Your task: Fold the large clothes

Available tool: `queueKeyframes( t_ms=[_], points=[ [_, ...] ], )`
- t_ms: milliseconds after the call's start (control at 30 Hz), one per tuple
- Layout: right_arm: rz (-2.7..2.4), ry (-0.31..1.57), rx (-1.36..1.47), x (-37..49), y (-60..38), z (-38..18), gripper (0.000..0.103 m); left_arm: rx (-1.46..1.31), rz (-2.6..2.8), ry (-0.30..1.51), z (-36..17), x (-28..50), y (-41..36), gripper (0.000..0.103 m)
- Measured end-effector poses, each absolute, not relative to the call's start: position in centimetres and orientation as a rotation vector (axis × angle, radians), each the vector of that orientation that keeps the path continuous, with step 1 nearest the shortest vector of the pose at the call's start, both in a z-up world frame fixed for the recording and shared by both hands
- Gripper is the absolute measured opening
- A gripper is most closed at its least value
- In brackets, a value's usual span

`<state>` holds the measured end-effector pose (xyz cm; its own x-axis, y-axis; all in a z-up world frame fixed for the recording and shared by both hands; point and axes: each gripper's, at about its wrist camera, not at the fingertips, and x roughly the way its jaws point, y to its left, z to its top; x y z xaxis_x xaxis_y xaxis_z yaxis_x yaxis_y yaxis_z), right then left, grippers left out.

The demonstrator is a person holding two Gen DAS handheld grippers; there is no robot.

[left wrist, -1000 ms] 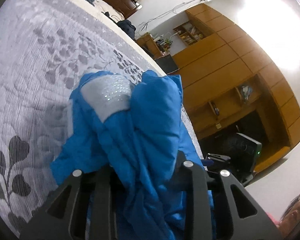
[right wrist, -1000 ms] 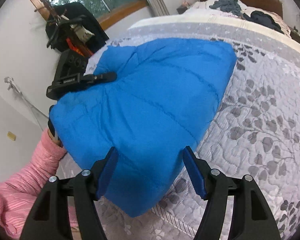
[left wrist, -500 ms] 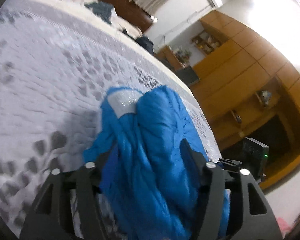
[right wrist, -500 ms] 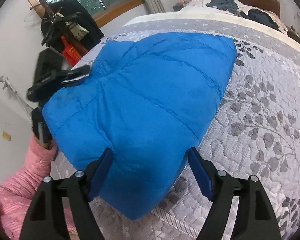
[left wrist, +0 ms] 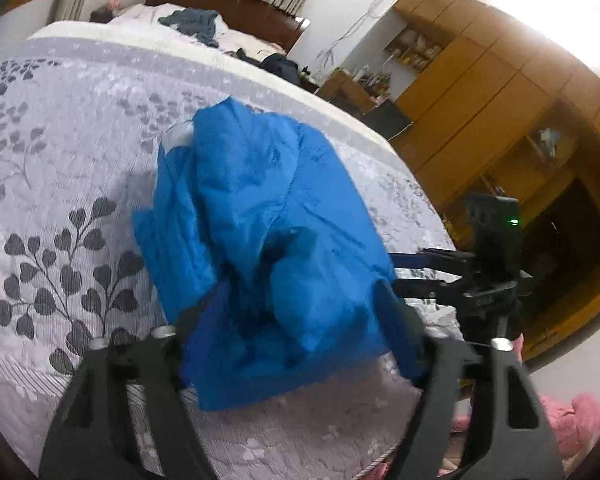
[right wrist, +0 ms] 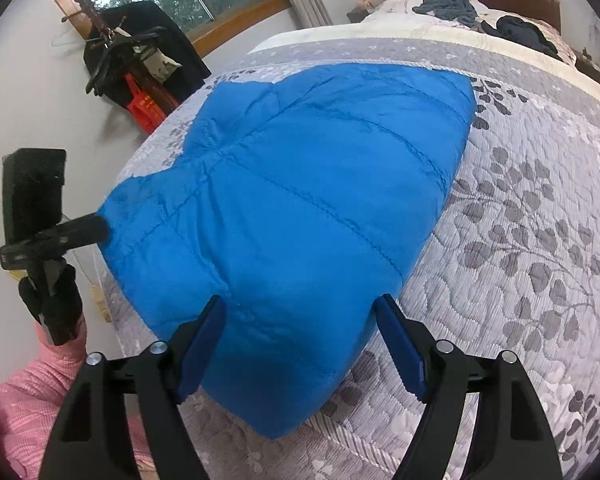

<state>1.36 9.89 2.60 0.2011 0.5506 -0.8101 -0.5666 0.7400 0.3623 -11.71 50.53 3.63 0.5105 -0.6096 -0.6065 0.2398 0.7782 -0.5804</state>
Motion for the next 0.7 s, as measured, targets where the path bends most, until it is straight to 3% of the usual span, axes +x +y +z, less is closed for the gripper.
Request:
queueKeyframes(
  t_ms=[33,133,200,433,700],
  points=[
    [0.781,1.125,-0.012,1.4,9.8,2.6,0.079,-0.478,-0.540,0.905,3.4,-11.6,50.7,0.039],
    [0.786,1.125,-0.007,1.4,9.8,2.6,0.079,-0.541,-0.558,0.914,2.6,-11.0,51.8,0.024],
    [0.789,1.129,-0.006,1.3,9.9,2.5,0.079,-0.566,-0.556,0.924,1.8,-11.4,52.6,0.020],
    [0.815,1.161,-0.014,1.3,10.6,1.5,0.081,-0.767,-0.578,0.989,-4.0,-13.1,54.8,0.018],
    [0.824,1.165,0.000,1.6,10.7,1.1,0.083,-0.738,-0.588,0.997,-4.6,-12.9,54.7,0.023]
  ],
)
